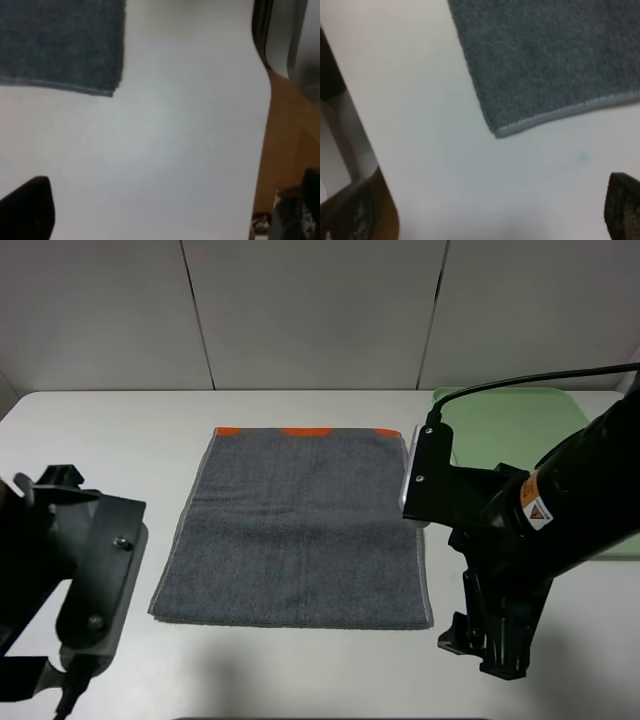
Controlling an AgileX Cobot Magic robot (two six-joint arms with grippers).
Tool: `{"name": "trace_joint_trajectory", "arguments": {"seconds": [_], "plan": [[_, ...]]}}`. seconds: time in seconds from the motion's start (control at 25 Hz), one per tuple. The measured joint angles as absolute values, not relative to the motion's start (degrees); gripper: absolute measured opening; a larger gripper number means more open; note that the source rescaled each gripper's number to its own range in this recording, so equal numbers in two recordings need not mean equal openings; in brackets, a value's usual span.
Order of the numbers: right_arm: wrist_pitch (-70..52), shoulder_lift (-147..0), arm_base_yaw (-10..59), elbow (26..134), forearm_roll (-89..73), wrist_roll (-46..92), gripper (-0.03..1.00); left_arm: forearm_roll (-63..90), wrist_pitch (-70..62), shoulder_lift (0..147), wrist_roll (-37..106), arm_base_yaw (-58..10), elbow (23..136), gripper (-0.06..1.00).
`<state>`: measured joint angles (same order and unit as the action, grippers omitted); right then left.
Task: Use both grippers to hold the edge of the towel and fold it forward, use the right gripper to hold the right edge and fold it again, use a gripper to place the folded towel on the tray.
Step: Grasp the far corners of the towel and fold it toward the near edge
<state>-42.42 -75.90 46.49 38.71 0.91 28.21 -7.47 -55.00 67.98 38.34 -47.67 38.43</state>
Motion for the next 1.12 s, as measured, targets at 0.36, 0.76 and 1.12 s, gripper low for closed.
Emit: {"name": "trace_joint_trajectory", "arguments": {"seconds": [0.36, 0.76, 1.12], "plan": [[-35.6, -81.4, 46.5, 38.8, 1.1, 31.5, 1.00, -7.5, -46.2, 80.5, 47.9, -47.7, 37.8, 0.97], [-33.0, -89.4, 46.5, 38.8, 1.1, 37.0, 1.00, -7.5, -37.0, 89.1, 48.9, -47.7, 37.8, 0.96], [-29.3, -94.2, 46.5, 38.8, 1.1, 38.3, 1.00, -7.5, -28.4, 91.5, 49.0, -47.7, 34.9, 0.96]]}}
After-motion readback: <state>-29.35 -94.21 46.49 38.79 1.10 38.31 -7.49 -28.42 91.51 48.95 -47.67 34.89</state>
